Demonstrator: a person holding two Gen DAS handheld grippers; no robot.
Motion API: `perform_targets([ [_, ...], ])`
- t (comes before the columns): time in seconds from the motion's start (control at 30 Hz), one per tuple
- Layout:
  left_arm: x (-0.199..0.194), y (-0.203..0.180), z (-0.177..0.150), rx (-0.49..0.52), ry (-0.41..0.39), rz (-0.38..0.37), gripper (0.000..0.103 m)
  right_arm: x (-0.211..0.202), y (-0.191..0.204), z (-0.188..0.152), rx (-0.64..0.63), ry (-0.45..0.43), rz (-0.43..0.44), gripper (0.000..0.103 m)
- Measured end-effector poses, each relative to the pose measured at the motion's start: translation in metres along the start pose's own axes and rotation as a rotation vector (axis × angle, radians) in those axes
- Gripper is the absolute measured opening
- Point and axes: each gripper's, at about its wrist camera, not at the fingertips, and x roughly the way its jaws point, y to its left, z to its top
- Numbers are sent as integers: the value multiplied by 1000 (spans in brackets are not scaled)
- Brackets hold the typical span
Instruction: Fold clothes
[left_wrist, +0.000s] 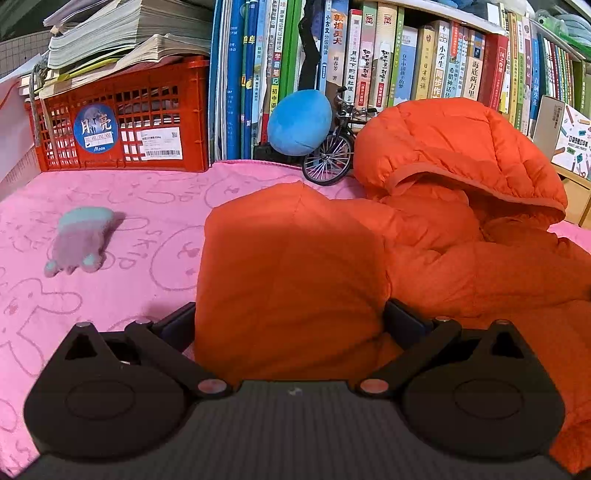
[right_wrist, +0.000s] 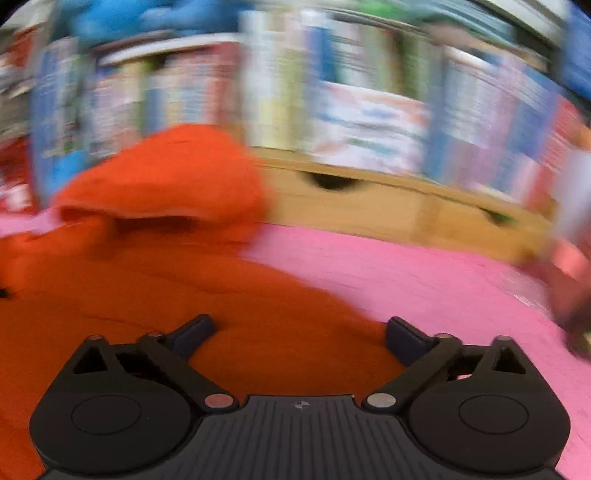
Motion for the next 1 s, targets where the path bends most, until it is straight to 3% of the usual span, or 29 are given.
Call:
perform_targets([
  [0.17,0,1,-1,4,-1,-3,103,4,-59,-19,203,61,25,103],
  [0.47,1,2,-2,3,0,-29,103,-15,-77,-31,135,33,71,102],
  [0.53,1,2,-2,-2,1,-25,103,-15,-83,-32,118,37,-79,103],
  [0.7,1,3,-1,-5,0,-26,103,-24,-127,-43,242,68,-197,97],
  [0.83,1,3,-1,-11,-3,-30,103,-51,-119,-38,270,0,-107,97],
  [1.0,-9,6,-1,-38,-46,-32,103,-75,-60,-19,266,-89,173,97],
])
